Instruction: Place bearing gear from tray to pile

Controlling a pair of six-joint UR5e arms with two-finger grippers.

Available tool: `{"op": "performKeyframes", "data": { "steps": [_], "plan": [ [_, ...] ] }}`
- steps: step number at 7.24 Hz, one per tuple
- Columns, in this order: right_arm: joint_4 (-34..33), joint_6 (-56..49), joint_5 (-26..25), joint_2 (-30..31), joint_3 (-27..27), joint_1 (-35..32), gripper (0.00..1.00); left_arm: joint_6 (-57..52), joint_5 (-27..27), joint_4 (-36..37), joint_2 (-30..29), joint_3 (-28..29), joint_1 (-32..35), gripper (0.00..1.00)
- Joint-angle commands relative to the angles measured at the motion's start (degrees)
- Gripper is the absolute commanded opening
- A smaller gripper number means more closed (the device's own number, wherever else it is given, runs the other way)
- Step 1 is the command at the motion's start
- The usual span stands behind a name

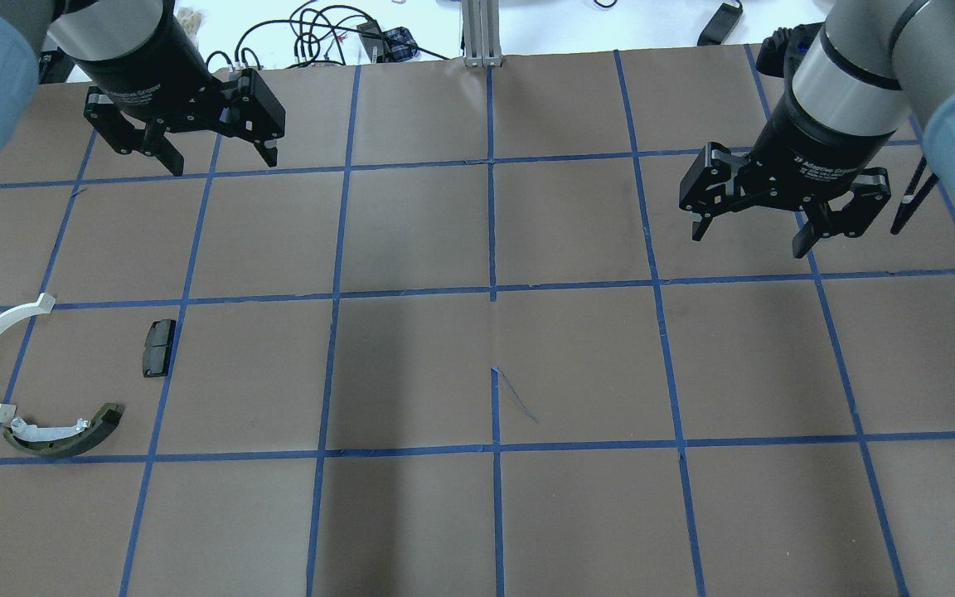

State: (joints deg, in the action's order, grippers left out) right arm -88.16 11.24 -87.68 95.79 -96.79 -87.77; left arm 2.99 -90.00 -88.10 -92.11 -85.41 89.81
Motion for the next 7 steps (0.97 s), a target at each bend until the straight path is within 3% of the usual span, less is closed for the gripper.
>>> {"op": "performKeyframes", "data": {
  "steps": [1,7],
  "plan": [
    [-0.1,-0.1,-0.1,0.0,-0.3,0.0,1.00,0.1,0.0,0.0,0.0,0.0,0.0,1.00],
    [-1.2,-0.9,0.1,-0.3,-0.1,0.1,1.00,-0.1,0.0,-0.1,0.1,-0.1,-0.2,1.00]
  ]
}}
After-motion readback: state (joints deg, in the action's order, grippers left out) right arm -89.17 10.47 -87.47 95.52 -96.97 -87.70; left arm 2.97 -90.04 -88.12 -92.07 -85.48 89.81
